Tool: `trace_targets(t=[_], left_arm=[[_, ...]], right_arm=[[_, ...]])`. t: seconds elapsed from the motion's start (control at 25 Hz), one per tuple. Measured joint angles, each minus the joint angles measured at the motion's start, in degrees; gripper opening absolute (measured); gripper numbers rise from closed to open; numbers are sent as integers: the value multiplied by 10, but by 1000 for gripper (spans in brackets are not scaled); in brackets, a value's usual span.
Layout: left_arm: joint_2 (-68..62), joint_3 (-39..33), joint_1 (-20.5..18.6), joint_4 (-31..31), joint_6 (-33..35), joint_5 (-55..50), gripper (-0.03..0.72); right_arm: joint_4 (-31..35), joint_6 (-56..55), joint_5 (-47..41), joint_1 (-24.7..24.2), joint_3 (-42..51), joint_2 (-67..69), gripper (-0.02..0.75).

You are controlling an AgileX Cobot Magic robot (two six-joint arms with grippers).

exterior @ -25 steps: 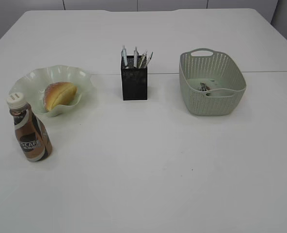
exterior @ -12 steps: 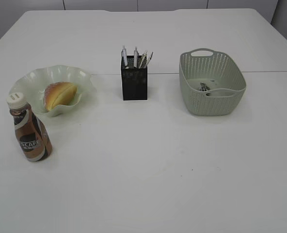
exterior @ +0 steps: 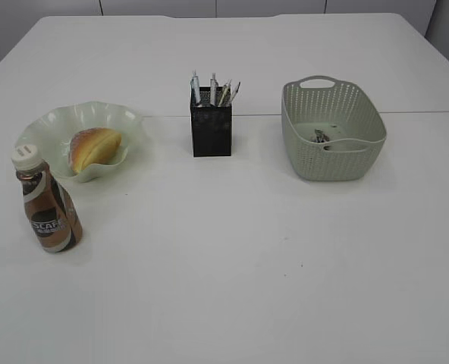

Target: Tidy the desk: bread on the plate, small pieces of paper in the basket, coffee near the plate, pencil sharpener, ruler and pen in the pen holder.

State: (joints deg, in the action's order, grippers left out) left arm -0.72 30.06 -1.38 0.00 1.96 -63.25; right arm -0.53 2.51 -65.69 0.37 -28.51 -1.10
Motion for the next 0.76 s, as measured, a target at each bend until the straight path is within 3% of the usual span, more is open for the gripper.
trace_targets(t=[0.76], left_arm=[[0, 0, 0, -28, 0, 0, 449]], right_arm=[[0, -1, 0, 0, 0, 0, 426]])
